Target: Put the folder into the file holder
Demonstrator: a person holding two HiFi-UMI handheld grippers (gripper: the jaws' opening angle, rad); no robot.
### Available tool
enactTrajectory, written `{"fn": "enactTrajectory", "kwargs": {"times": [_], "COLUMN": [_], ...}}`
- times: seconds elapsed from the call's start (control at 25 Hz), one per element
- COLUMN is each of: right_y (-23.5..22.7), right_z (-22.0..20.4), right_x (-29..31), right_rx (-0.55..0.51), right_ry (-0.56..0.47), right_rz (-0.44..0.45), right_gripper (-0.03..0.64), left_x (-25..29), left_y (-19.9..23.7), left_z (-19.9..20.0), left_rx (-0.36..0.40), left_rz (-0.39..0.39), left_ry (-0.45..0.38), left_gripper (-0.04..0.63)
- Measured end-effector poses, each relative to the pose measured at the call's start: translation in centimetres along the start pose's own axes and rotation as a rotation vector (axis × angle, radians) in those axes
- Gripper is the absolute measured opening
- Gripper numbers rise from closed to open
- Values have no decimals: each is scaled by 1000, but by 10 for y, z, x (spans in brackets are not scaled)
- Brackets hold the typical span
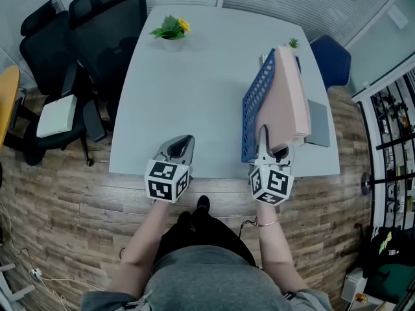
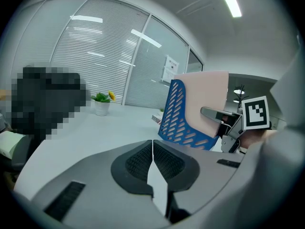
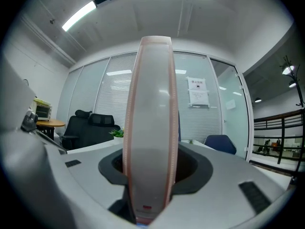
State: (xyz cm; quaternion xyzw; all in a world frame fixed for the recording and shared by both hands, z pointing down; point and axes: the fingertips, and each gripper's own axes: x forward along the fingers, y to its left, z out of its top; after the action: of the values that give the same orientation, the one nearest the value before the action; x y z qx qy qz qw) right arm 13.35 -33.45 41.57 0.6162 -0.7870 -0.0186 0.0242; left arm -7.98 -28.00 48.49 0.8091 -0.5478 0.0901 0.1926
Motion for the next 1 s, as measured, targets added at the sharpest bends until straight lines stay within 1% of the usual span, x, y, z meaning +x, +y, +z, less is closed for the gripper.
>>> {"fn": "enactTrajectory", "kwargs": {"times": [0.28, 0.44, 0.72, 1.0], "right_y": [5, 8, 12, 10], "right_z": [-2, -3, -10, -23], "right_x": [2, 0, -13, -43], "right_rx": [-25, -43, -23, 17], "right_ry": [7, 17, 61, 105], "right_rz": [26, 45, 57, 57], "right_gripper": [194, 213, 249, 249], "left_x": [-3, -8, -14, -16], "left_y": [1, 1, 0, -7], "left_z": [0, -2, -8, -14], "left_rx": [1, -1, -3, 9], "left_rz": [0, 4, -2, -22], "left_ry": [-6, -6, -1, 10], "left_gripper": [26, 27, 26, 26]}}
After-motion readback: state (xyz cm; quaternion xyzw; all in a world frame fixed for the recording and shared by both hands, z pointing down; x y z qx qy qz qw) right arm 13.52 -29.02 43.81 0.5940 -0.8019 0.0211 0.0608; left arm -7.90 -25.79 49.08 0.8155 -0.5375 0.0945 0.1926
